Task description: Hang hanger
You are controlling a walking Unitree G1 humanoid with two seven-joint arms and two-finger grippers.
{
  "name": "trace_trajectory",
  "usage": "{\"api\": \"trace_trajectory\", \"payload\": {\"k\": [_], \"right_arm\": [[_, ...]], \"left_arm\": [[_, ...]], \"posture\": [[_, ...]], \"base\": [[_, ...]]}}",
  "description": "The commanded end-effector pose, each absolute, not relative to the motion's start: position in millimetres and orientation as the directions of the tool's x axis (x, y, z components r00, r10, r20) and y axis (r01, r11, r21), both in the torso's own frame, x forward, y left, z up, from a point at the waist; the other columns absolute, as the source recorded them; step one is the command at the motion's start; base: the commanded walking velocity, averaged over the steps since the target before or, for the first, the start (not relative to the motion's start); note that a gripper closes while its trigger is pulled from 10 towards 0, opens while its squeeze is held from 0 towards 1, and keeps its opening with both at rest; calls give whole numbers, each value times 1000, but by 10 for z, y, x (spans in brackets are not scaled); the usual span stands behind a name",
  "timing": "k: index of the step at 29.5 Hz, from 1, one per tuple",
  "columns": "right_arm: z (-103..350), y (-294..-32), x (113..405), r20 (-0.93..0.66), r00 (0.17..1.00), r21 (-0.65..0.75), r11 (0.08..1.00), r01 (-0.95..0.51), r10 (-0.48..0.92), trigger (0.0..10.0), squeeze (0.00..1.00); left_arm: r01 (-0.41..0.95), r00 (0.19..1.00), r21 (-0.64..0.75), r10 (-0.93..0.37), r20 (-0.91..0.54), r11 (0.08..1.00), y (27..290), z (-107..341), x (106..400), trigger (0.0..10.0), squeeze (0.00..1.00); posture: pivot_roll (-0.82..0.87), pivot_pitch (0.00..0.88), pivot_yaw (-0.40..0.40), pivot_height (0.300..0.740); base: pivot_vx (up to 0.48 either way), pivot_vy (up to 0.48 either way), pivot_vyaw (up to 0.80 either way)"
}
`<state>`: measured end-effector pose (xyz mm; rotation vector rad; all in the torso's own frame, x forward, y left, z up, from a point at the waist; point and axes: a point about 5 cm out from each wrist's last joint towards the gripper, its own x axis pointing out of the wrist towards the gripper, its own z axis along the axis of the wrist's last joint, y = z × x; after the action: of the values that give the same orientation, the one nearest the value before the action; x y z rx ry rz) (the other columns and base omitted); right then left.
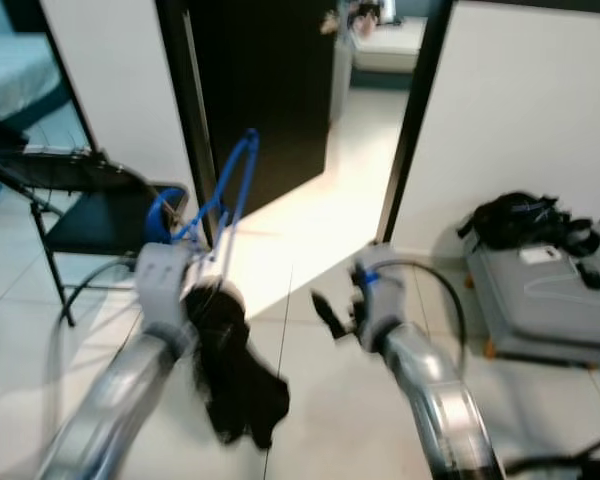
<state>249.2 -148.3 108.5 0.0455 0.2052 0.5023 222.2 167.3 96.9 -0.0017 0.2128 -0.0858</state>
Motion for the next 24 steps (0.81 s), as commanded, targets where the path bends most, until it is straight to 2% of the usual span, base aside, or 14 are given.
{"api": "trace_trajectory", "payload": {"k": [1, 4, 6, 15, 19, 24], "right_arm": [[1154, -1517, 2399, -149, 874, 121, 886, -448, 462, 10000, 0], [1142, -1570, 2405, -141, 897, 146, 905, -399, 418, 10000, 0], [1092, -1600, 2477, -147, 907, 184, 912, -367, 395, 10000, 0], [1082, -1600, 2431, -172, 894, 178, 906, -385, 414, 10000, 0], [777, -1911, 2449, -257, 918, 134, 952, -276, 302, 10000, 0], [403, -2091, 2352, -358, 900, 146, 967, -211, 250, 10000, 0]], "left_arm": [[134, 977, -51, -141, -159, 990, 1569, 1067, 2085, 10000, 0], [95, 983, -100, -109, -151, 991, 1586, 1057, 2045, 10000, 0], [69, 987, -115, -85, -138, 991, 1619, 1052, 2138, 10000, 0], [46, 990, -137, -64, -127, 990, 1702, 1061, 2144, 10000, 0], [-15, 988, -162, -11, -156, 987, 1881, 882, 2160, 10000, 0], [-57, 975, -147, 23, -222, 987, 2044, 623, 2184, 10000, 0]], "posture": [[11, 0, -53, 740], [12, 1, -55, 740], [19, 10, -65, 740], [31, 38, -79, 740], [27, 41, -69, 740], [30, 36, -62, 740]], "base": [[0, 0, 663], [0, 0, 667], [0, 0, 666], [0, 0, 664], [0, 0, 666], [0, 0, 663]]}}
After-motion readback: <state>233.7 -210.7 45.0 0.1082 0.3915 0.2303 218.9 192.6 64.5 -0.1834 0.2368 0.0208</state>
